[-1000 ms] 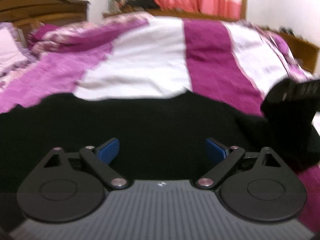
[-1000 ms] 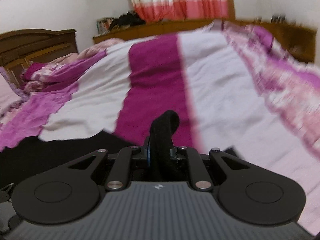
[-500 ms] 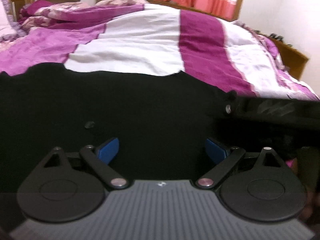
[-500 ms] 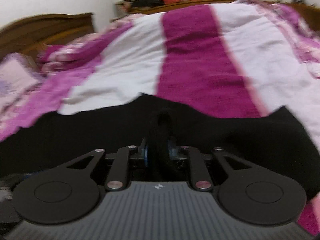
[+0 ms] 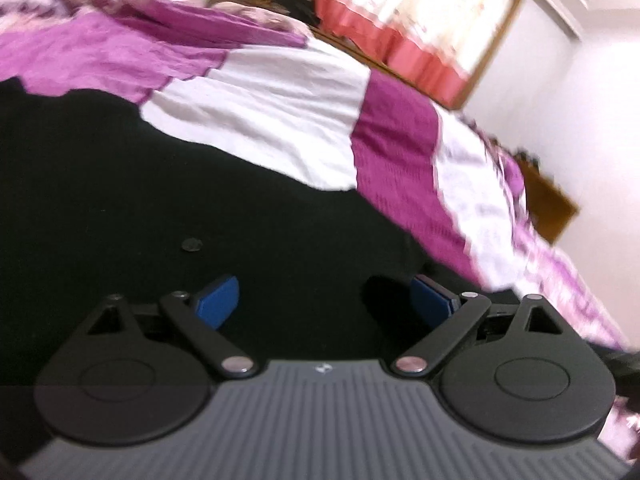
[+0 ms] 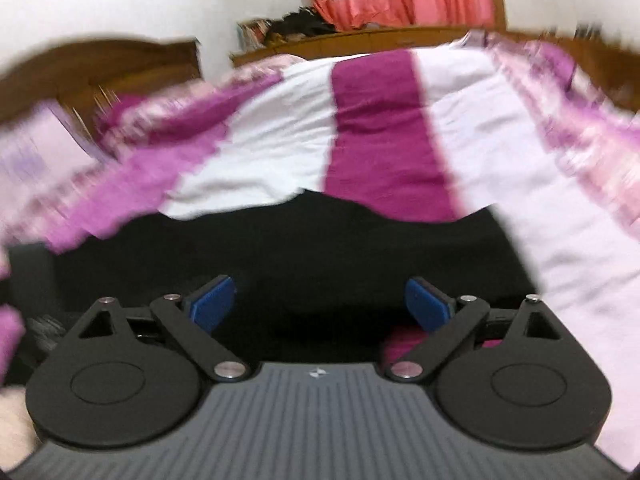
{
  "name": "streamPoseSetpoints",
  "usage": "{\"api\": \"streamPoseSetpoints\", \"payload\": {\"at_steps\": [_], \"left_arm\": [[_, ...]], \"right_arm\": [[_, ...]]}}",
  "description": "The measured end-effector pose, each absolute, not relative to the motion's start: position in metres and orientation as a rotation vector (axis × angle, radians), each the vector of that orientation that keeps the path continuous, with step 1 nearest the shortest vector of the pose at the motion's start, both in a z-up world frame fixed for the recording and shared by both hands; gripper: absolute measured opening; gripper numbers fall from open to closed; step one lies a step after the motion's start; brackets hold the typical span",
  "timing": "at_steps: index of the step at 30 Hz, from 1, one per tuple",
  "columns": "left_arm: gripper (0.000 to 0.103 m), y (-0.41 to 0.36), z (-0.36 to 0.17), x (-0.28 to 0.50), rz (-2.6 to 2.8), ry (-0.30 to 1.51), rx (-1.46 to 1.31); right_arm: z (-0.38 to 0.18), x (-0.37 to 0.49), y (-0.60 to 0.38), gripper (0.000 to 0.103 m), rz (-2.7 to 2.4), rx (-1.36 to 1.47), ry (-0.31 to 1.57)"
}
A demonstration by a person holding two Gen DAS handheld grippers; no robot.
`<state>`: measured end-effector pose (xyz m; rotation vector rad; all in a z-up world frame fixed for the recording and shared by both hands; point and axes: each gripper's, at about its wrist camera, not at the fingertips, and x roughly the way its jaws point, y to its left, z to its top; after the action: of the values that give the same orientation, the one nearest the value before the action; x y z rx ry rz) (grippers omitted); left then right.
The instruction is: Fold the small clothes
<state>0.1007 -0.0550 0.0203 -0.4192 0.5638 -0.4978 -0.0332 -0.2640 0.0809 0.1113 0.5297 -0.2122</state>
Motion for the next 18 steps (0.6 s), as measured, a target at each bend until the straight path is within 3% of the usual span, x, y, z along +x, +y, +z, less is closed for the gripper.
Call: {"api": "streamPoseSetpoints", "payload": {"at_steps": [5, 8, 13, 14, 15, 16, 18], "left_arm": [[0.094, -0.058, 0.024, 0.113, -0.591, 0.712, -0.609], [0.094, -0.072, 0.014, 0.133, -0.672, 0.838, -0.716], [0.092, -0.107, 0.016, 0.15, -0.675, 0.889, -0.63], [0.085, -0.113, 0.019, 0.15, -0.659, 0.893, -0.609], [0.045, -0.119, 0.021, 0.15, -0.648, 0.905, -0.582], [0.012, -0.124, 0.019, 0.15, -0.629, 0.939, -0.556], [0.011, -0.125, 0.013, 0.147, -0.596, 0.959, -0.565]], "right_arm": [[0.077, -0.005, -0.296, 0.094, -0.31, 0.027, 0.594], [0.074, 0.011, -0.314, 0.086, -0.365, 0.046, 0.619], [0.058, 0.024, -0.332, 0.085, -0.409, 0.141, 0.758], [0.056, 0.024, -0.333, 0.085, -0.413, 0.143, 0.775], [0.056, 0.024, -0.334, 0.085, -0.416, 0.146, 0.778], [0.057, 0.022, -0.335, 0.085, -0.417, 0.151, 0.775], [0.061, 0.02, -0.335, 0.085, -0.408, 0.155, 0.768]]}}
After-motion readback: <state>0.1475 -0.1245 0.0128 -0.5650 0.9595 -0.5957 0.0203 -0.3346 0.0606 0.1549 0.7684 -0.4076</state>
